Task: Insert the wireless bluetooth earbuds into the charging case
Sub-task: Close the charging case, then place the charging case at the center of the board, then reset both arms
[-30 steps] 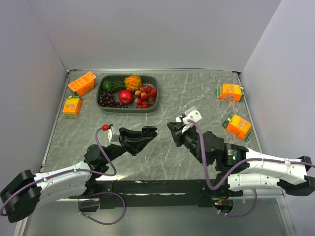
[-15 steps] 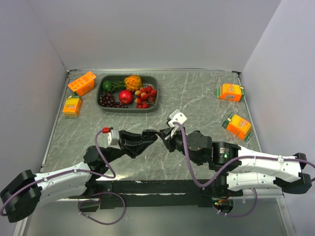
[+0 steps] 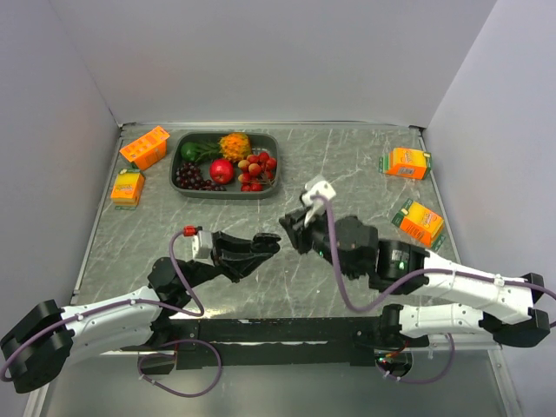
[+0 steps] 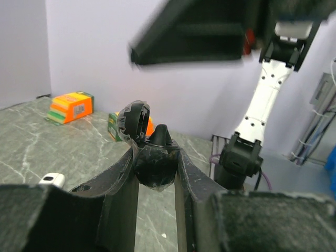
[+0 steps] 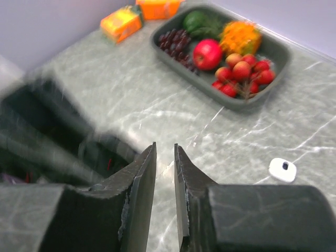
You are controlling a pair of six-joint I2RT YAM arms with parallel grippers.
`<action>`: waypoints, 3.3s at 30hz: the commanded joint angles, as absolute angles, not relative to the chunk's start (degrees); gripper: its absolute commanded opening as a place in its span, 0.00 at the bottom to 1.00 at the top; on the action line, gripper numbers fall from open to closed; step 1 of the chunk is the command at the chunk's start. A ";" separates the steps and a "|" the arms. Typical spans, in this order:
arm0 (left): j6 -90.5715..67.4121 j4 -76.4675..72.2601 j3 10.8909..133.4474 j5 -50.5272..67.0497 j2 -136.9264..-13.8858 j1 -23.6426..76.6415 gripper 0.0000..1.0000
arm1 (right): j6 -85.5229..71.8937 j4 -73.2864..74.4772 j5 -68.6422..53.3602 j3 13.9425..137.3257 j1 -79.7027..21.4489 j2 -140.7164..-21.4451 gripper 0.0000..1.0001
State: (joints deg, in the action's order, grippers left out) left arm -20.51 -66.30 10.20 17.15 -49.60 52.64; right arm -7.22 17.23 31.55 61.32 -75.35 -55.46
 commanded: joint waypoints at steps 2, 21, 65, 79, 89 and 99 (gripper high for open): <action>-21.35 -67.24 11.69 22.50 -49.75 52.56 0.01 | -11.34 24.77 25.86 73.38 -69.09 -62.83 0.27; -19.60 -65.74 12.75 18.03 -49.04 52.65 0.01 | -13.45 30.50 16.61 74.45 -68.38 -67.68 0.29; -48.78 -26.81 53.00 13.63 -108.10 43.33 0.03 | -28.30 29.62 22.32 53.26 -55.63 -42.54 0.42; -46.85 -20.13 52.21 12.48 -109.69 41.84 0.49 | -27.77 30.06 22.67 53.79 -55.55 -43.15 0.42; -45.88 -17.41 44.39 9.41 -100.47 40.78 0.57 | -28.04 30.50 23.29 53.26 -55.63 -42.36 0.43; -44.38 -3.45 34.99 -1.30 -68.76 40.96 0.70 | -27.51 30.50 23.82 51.77 -55.63 -41.66 0.43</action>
State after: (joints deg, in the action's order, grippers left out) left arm -45.69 -10.35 37.15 6.46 -82.35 40.80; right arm -27.62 31.11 22.87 52.86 -55.92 -42.59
